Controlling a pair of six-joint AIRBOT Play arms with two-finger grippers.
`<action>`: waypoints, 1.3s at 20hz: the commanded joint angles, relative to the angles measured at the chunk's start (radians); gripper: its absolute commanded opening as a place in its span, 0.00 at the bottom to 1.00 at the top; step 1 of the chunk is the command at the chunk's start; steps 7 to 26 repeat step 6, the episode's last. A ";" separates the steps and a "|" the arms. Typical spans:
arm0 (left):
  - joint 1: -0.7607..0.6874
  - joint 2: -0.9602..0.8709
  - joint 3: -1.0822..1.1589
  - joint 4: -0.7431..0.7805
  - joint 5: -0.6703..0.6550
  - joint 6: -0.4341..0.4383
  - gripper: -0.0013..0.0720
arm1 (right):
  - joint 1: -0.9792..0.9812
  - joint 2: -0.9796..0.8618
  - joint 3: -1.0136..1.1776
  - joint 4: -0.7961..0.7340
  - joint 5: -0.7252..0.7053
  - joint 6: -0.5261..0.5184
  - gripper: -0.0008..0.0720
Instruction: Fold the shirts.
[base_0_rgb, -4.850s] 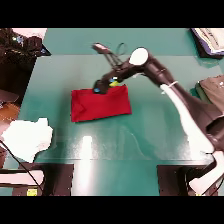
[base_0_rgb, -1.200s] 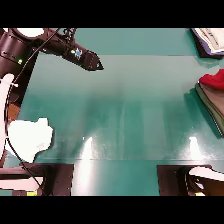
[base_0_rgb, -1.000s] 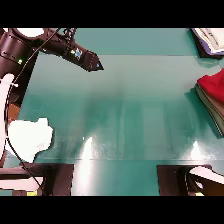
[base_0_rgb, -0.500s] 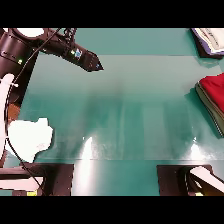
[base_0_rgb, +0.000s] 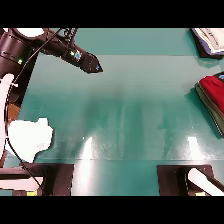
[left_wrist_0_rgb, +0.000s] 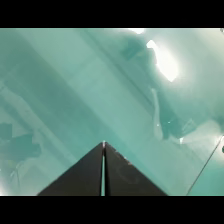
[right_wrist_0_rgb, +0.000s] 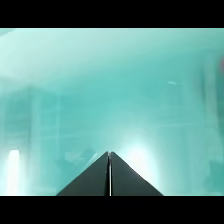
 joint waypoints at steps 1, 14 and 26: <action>0.000 0.001 0.001 -0.001 0.025 0.000 0.05 | 0.113 0.001 0.000 0.007 -0.037 0.000 0.03; 0.000 0.001 0.001 -0.001 0.038 0.000 0.05 | 0.103 0.001 0.000 0.009 -0.032 0.000 0.03; 0.000 0.001 0.001 -0.001 0.038 0.000 0.05 | 0.103 0.001 0.000 0.009 -0.032 0.000 0.03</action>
